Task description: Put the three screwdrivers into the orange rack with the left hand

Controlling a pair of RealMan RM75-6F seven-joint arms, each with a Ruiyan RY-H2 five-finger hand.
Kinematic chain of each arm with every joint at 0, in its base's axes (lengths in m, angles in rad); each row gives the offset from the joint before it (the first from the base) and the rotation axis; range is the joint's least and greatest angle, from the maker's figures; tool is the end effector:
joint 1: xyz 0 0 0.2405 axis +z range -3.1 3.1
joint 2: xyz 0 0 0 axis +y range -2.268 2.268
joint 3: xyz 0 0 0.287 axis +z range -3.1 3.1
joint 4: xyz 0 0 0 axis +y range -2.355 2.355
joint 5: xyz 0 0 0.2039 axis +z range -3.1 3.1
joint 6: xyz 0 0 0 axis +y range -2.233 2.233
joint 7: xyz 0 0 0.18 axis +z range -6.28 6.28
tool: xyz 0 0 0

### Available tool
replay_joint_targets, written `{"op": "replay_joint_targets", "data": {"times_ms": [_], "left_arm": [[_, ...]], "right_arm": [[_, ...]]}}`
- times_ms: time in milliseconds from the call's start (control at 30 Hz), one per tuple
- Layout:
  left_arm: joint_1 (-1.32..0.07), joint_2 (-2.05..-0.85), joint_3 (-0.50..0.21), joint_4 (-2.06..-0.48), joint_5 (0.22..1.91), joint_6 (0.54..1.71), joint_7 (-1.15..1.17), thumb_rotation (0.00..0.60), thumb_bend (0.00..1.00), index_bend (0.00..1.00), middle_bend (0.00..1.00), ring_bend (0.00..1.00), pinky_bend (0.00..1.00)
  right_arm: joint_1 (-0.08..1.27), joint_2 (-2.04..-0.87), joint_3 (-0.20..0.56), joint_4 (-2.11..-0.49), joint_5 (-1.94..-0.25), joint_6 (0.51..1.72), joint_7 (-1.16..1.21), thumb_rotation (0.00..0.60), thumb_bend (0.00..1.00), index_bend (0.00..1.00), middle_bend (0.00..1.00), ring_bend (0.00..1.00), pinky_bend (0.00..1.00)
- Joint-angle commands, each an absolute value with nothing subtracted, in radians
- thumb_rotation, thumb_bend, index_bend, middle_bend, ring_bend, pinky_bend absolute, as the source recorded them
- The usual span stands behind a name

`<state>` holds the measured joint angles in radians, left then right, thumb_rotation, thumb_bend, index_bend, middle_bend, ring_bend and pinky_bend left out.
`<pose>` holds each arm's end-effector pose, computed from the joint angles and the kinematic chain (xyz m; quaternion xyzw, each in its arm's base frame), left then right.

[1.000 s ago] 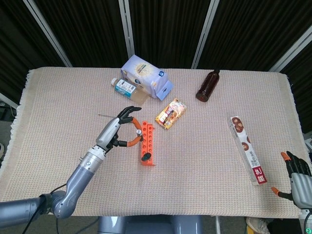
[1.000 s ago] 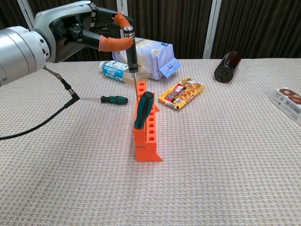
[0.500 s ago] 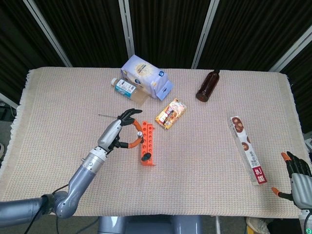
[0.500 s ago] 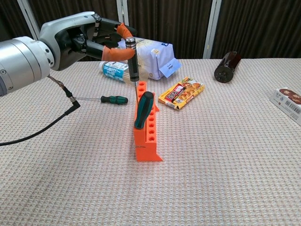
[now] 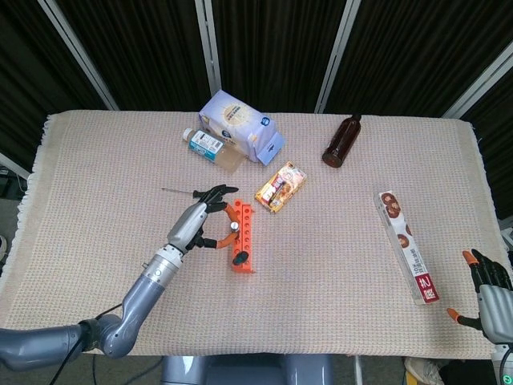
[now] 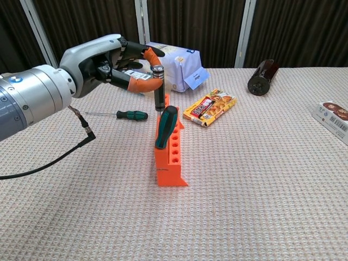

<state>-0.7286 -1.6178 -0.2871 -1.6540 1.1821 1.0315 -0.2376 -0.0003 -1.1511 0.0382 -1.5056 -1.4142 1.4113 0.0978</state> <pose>-0.0825 0.3713 -0.0217 -0.5622 -0.5800 -0.5586 0.1887 -0.3922 -0.1841 0.1710 0.5518 -0.4613 0.3329 0.6098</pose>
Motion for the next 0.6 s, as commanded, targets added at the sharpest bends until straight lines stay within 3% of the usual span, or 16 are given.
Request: {"op": "replay_joint_targets", "data": {"times_ms": [33, 600], "left_arm": [[-0.729, -1.626, -0.282, -1.646, 1.19, 1.034, -0.235, 0.6, 0.5, 0.64, 0.1, 0.0, 0.0], [-0.723, -1.652, -0.267, -1.611, 1.195, 1.029, -0.219, 0.6, 0.5, 0.64, 0.1, 0.0, 0.0]], "right_arm": [[0.0, -1.151, 0.038, -1.506, -1.414, 1.411, 0.097, 0.6, 0.0, 0.04, 0.0, 0.0, 0.03], [0.001, -1.151, 0.039, -1.508, -1.411, 1.407, 0.095, 0.6, 0.0, 0.04, 0.0, 0.0, 0.03]]}}
